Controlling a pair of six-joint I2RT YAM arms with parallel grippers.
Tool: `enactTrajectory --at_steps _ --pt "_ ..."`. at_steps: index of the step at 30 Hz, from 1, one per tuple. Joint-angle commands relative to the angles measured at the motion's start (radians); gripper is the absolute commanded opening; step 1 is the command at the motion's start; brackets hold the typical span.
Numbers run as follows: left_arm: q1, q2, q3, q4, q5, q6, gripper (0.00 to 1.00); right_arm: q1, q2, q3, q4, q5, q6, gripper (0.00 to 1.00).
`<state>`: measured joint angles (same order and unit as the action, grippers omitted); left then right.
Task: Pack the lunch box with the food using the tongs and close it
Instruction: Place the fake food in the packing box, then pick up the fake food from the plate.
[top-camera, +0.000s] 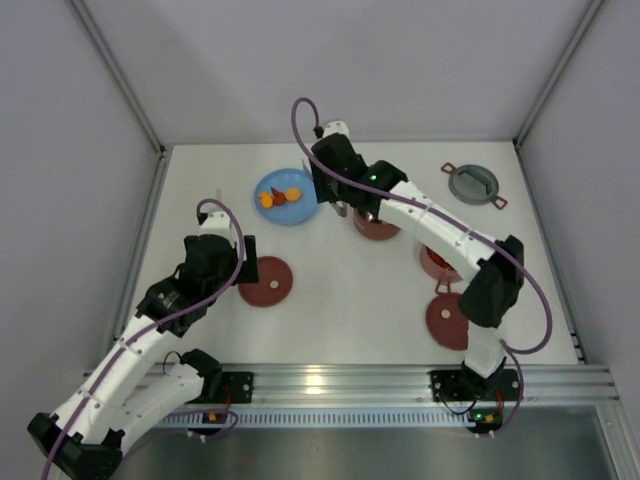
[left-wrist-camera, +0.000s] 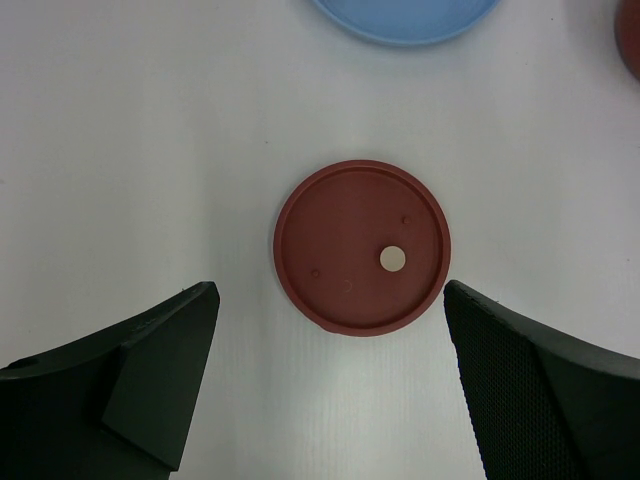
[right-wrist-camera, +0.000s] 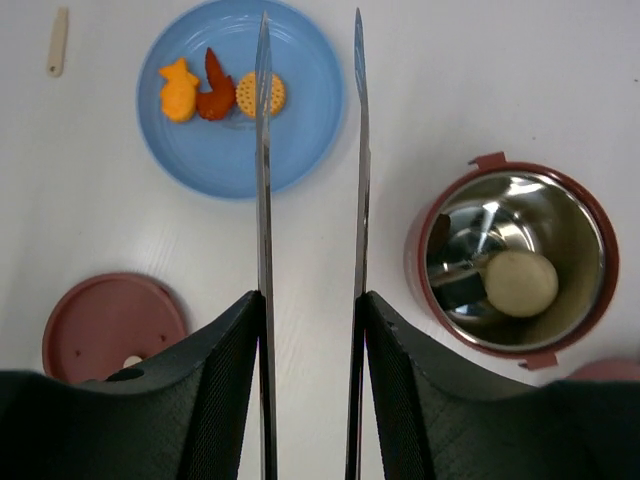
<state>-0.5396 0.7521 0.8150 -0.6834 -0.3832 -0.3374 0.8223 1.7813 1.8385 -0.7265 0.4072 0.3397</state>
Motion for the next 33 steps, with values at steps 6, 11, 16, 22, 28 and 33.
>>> enactTrajectory --at_steps 6,11,16,22,28,33 --pt "-0.005 0.007 0.007 0.015 -0.019 0.008 0.99 0.009 0.323 0.315 0.042 -0.054 -0.074 0.45" --pt "-0.003 0.007 0.007 0.015 -0.019 0.008 0.99 0.001 0.444 0.410 0.012 -0.062 -0.076 0.45" --pt "-0.005 0.010 0.007 0.013 -0.017 0.008 0.99 -0.005 0.463 0.371 0.033 -0.085 -0.071 0.45" --pt "-0.003 0.012 0.007 0.012 -0.019 0.008 0.99 -0.006 0.460 0.331 0.059 -0.102 -0.064 0.44" --pt "-0.005 0.012 0.007 0.012 -0.019 0.008 0.99 -0.006 0.478 0.343 0.044 -0.114 -0.061 0.45" --pt "-0.005 0.012 0.007 0.013 -0.019 0.008 0.99 -0.006 0.497 0.347 0.038 -0.126 -0.061 0.45"
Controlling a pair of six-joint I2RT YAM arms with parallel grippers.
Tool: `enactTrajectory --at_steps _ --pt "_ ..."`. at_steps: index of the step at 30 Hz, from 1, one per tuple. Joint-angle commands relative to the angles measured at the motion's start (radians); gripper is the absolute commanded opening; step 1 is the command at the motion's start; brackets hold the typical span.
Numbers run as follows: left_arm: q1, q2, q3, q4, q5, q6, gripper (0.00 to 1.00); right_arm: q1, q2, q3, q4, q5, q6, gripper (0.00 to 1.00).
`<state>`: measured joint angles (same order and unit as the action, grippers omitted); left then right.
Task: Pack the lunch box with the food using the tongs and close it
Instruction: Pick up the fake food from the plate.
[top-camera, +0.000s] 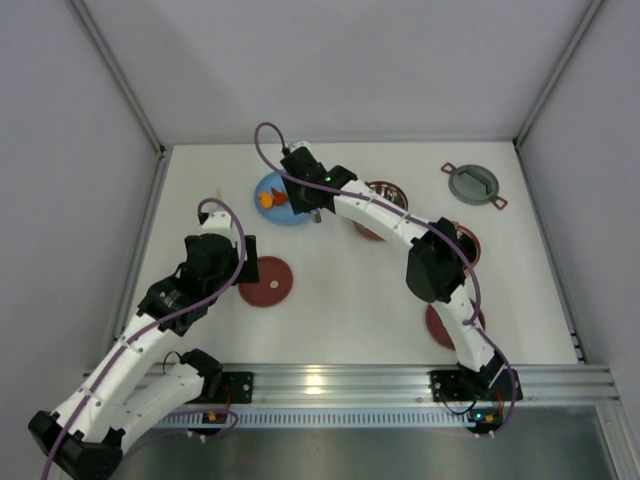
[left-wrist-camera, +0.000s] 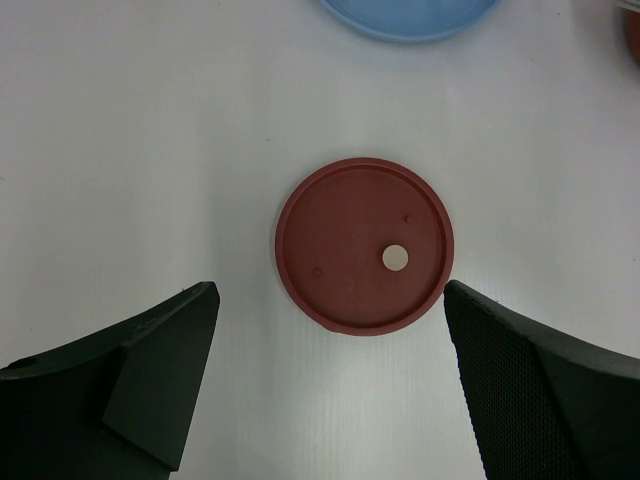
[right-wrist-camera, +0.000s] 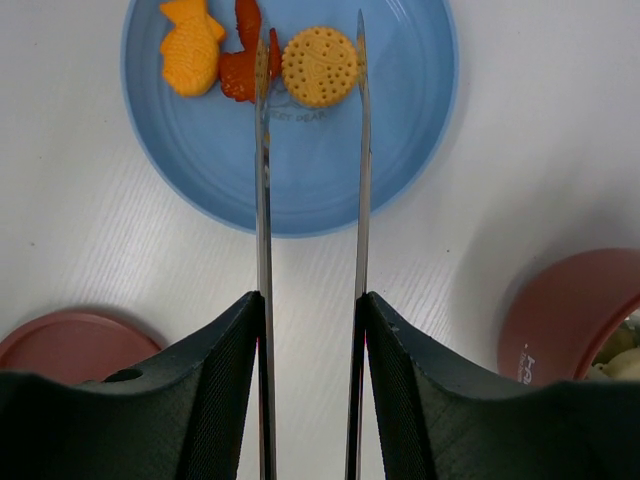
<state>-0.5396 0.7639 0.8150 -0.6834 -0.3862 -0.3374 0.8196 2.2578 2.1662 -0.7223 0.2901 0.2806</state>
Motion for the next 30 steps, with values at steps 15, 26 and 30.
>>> enactTrajectory --at_steps 15,26,30 --pt "-0.003 0.000 0.007 0.012 -0.017 0.008 0.99 -0.008 0.051 0.044 -0.005 0.024 0.017 0.45" --pt "-0.005 0.002 0.007 0.012 -0.016 0.008 0.99 -0.011 0.006 -0.005 0.011 0.015 0.029 0.45" --pt "-0.005 0.002 0.007 0.013 -0.016 0.008 0.99 -0.011 0.029 0.021 0.005 -0.017 0.022 0.45"
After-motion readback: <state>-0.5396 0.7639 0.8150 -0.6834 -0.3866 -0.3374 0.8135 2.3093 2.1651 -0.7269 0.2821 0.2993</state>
